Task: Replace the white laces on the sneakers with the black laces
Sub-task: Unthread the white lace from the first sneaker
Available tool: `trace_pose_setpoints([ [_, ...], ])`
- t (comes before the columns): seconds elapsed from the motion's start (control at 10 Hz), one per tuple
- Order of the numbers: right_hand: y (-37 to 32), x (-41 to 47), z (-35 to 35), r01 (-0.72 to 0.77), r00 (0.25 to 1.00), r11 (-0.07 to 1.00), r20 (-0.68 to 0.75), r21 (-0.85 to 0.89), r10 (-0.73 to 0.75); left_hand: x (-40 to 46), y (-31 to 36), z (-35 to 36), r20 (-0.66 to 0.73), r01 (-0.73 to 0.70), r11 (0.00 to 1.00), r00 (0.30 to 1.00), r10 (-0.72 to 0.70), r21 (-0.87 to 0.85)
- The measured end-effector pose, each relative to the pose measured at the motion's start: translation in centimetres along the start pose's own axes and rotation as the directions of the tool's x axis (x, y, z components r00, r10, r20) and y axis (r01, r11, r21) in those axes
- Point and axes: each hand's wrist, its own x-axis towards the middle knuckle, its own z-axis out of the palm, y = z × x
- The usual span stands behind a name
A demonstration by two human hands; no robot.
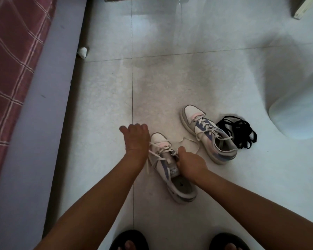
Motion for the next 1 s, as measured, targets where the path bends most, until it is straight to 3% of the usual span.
trace_pose_setpoints([
  [0.1,0.6,0.1,-0.2,-0.026,1.000,1.000,-0.016,-0.008,0.026,1.7,-2.7,1.1,0.017,0.215,0.741,0.964,-0.265,-0.636],
  [0.2,0.7,0.1,-0.1,-0.027,1.000,1.000,-0.012,-0.016,0.027,1.8,-3.9,0.8,0.513,0.447,-0.303,0.837,-0.191,-0.842],
  [0.3,0.4,0.1,0.0,-0.011,1.000,1.000,-0.012,-0.011,0.011,1.5,-4.6,1.3,0.641,0.495,-0.585,0.765,-0.057,-0.643],
  [0.4,0.6,0.1,-0.1,-0.008,1.000,1.000,-0.017,-0.008,0.008,1.0,-5.8,2.6,0.371,0.417,0.185,0.897,-0.239,-0.890],
  [0.5,0.7,0.2,-0.2,-0.021,1.000,1.000,-0.012,-0.007,0.020,0.6,-9.1,4.5,-0.094,0.192,0.843,0.957,-0.274,-0.502],
  [0.6,0.5,0.2,-0.1,-0.020,1.000,0.999,-0.006,-0.029,0.019,0.7,-9.9,4.6,-0.098,0.273,0.701,0.893,-0.440,-0.659],
  [0.7,0.2,0.2,0.0,-0.016,1.000,0.998,-0.004,-0.057,0.016,1.6,-10.1,2.6,0.562,0.313,-0.512,0.691,-0.454,-0.800],
  [0.8,0.1,0.3,0.0,-0.022,1.000,0.998,0.005,-0.062,0.022,1.7,-9.8,2.5,0.669,0.476,-0.529,0.696,-0.262,-0.703],
  [0.9,0.4,0.2,-0.2,-0.023,1.000,0.998,0.007,-0.051,0.023,1.2,-10.3,3.8,0.214,0.432,0.700,0.899,-0.382,-0.569],
  [1.0,0.6,0.2,-0.4,-0.019,1.000,0.999,0.006,-0.037,0.019,0.7,-11.4,3.9,0.140,0.371,0.868,0.929,-0.344,-0.329],
])
